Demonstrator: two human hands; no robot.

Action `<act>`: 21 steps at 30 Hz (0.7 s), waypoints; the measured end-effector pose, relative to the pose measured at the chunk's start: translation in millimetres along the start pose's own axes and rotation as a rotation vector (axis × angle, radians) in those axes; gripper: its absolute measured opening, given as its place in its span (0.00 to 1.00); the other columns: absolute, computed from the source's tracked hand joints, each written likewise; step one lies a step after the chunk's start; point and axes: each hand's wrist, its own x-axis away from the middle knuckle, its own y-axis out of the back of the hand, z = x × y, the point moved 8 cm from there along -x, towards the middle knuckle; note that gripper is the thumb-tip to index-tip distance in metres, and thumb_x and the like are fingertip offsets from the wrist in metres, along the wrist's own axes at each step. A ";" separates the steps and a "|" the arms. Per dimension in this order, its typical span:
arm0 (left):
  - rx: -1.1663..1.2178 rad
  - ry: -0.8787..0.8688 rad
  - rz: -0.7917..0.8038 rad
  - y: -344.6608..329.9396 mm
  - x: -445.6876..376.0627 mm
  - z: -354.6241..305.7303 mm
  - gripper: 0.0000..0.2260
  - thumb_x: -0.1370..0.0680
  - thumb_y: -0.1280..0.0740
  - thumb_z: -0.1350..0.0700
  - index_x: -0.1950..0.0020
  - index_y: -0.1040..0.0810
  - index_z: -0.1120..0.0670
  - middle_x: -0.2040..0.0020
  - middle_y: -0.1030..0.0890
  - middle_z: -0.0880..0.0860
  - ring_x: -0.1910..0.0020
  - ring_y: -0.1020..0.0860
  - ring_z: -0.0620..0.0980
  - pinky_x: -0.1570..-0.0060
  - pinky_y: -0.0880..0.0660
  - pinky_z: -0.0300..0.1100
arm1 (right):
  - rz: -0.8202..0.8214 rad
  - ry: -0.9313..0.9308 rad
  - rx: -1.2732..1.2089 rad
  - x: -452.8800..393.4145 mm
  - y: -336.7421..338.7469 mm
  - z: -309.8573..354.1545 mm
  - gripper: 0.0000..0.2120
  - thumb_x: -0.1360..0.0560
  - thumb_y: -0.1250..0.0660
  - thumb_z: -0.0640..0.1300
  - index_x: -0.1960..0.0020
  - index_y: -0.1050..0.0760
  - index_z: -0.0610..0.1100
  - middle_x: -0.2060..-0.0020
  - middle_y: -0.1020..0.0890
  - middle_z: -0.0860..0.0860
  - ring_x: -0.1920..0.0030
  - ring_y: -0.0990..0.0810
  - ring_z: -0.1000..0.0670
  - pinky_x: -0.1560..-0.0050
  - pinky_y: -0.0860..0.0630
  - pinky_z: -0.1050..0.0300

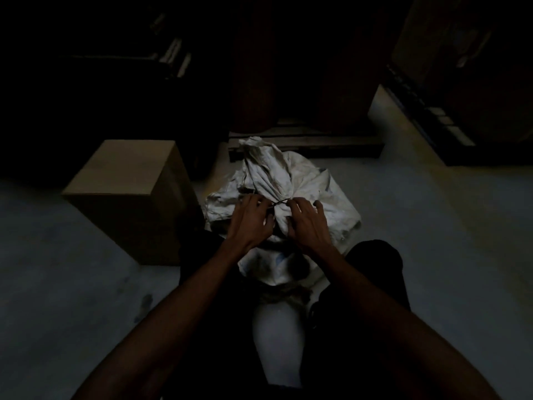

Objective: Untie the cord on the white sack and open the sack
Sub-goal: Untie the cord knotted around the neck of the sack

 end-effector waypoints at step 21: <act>0.244 0.137 0.115 -78.4 -55.2 40.0 0.10 0.27 0.39 0.54 0.54 0.20 0.55 0.56 0.18 0.57 0.54 0.21 0.58 0.56 0.26 0.48 | 0.042 0.086 -0.136 -39.2 -52.4 -34.6 0.20 0.26 0.35 0.40 0.35 0.27 0.46 0.42 0.21 0.50 0.43 0.22 0.46 0.43 0.29 0.47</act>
